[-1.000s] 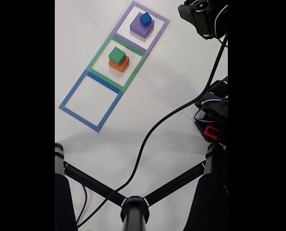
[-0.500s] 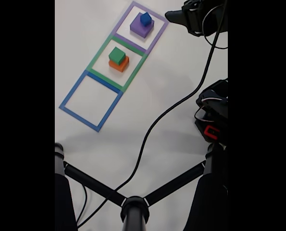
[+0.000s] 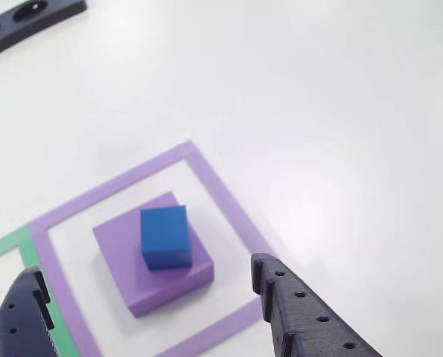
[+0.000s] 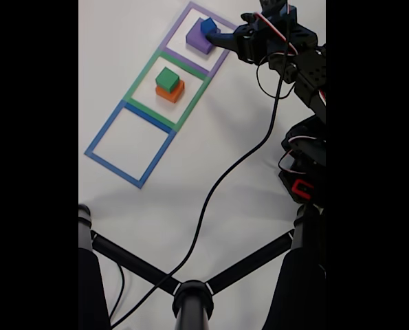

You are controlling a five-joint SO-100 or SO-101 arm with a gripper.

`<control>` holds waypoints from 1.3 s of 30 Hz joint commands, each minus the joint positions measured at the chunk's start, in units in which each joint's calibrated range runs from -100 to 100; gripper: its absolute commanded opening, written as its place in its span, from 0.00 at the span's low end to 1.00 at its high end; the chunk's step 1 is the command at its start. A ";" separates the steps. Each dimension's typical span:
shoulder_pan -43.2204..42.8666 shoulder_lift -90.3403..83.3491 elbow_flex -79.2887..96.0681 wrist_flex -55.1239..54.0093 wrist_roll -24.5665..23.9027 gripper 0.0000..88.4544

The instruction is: Tower of hanoi

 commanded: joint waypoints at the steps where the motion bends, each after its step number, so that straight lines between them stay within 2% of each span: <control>1: -0.68 7.19 2.43 -16.54 0.00 0.37; 10: -0.61 26.34 5.25 -41.71 0.00 0.37; 18: -0.83 41.72 1.89 -55.15 0.00 0.34; 39: -2.97 55.75 -5.93 -61.86 0.00 0.24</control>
